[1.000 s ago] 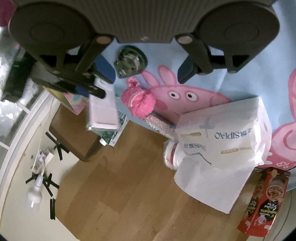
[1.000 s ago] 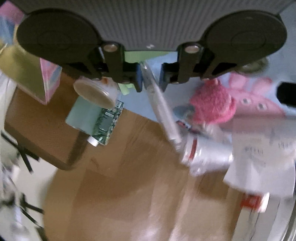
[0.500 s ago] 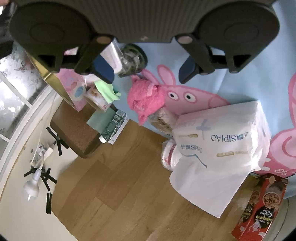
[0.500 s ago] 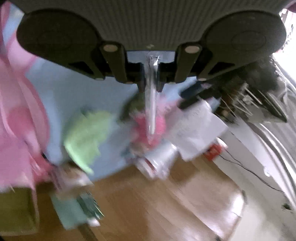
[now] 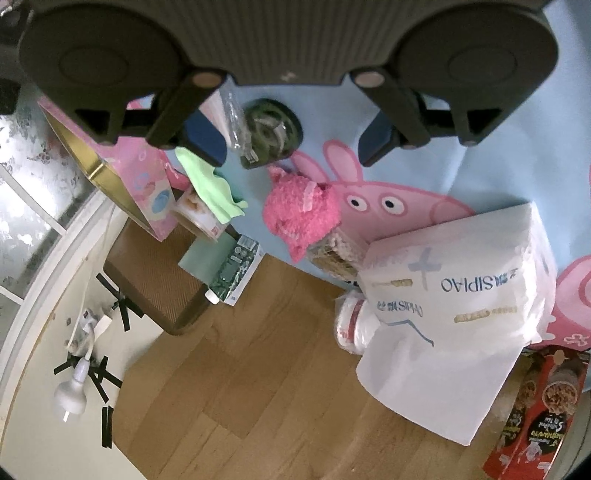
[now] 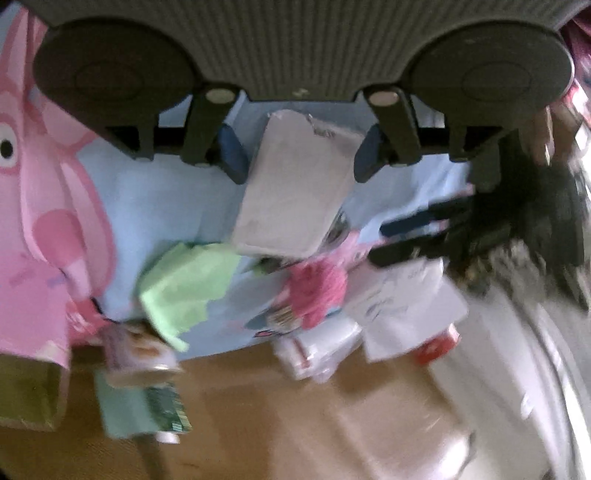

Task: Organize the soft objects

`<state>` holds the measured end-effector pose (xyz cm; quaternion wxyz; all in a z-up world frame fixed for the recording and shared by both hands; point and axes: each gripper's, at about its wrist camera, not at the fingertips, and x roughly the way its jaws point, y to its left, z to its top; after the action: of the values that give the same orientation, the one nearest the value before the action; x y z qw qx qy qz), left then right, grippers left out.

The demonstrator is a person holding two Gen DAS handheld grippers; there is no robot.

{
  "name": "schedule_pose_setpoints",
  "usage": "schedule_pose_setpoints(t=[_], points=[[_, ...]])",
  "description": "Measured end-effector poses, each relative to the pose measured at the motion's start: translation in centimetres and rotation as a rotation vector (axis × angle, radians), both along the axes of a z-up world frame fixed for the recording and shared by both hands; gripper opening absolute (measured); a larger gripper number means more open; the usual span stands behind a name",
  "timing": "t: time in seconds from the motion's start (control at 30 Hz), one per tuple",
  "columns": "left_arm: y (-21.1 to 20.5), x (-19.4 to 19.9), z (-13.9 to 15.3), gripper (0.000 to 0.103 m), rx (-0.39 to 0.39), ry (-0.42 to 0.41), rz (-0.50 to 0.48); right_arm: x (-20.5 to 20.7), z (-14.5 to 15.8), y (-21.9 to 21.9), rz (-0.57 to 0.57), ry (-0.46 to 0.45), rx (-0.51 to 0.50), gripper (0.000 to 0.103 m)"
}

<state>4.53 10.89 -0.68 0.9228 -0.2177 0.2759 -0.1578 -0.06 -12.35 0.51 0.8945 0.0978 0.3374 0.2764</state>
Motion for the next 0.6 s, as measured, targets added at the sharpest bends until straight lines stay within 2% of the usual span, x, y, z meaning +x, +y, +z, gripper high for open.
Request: schedule_pose_setpoints(t=[0.13,0.27,0.6], points=[[-0.1,0.1,0.0,0.081,0.004,0.006,-0.006,-1.1,-0.2,2.0,0.081,-0.081,-0.108,0.076],[0.0,0.1,0.0,0.081,0.003,0.009,-0.006,-1.7,-0.7,2.6,0.112,-0.131,-0.178,0.078],[-0.2,0.1,0.0,0.081,0.014,0.011,-0.013,-2.3,-0.9,2.9,0.109,-0.151,-0.193,0.080]])
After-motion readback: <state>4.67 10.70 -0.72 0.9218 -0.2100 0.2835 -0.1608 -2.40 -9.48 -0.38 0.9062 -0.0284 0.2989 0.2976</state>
